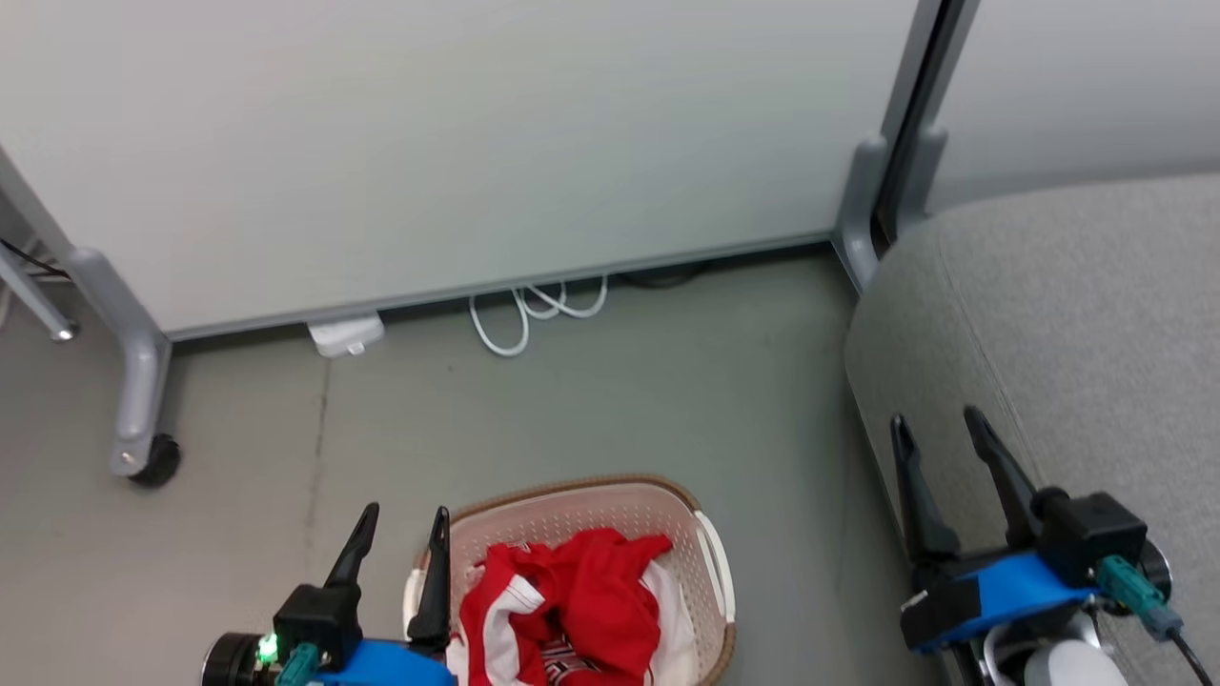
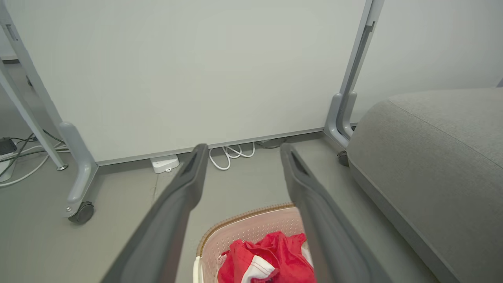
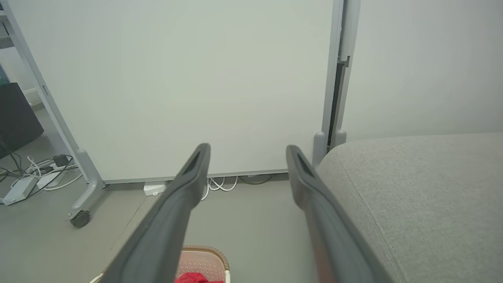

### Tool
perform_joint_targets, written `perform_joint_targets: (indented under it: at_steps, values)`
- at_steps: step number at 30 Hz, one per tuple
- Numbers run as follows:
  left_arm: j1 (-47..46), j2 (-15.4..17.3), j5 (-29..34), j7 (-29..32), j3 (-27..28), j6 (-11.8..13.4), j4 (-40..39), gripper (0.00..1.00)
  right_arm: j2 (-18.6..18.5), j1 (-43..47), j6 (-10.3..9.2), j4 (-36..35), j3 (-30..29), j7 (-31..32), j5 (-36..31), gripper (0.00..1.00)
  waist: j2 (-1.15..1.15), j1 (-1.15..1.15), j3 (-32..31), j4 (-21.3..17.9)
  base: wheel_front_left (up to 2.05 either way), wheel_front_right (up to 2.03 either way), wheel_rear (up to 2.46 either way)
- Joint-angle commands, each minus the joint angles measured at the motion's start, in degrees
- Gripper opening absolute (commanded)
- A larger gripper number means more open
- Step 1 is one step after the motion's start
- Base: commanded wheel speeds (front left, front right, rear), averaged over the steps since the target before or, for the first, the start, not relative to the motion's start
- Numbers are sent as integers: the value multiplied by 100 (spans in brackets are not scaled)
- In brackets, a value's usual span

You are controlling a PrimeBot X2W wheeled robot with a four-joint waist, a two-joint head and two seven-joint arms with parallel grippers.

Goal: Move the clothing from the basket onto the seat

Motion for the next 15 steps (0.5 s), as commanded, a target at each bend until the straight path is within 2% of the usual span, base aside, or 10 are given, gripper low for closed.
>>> perform_joint_targets:
  at_steps: [1, 10, 15]
  values:
    - [-138, 56, 39, -6, -2, -30, 79, 100, -21, -114, -2, -43, 34, -32, 12, 100, 0, 0, 409, -270, 0, 0, 0]
    - [-1201, 331, 124, 355, -126, -284, 1447, 100, -17, -954, -2, -25, 271, -310, 184, 100, 0, 0, 1829, -979, 0, 0, 0]
    - [-1782, 527, 253, 865, -197, -280, 2325, 100, -13, -1350, -2, 148, 480, -513, 372, 100, 0, 0, 2476, -1379, 0, 0, 0]
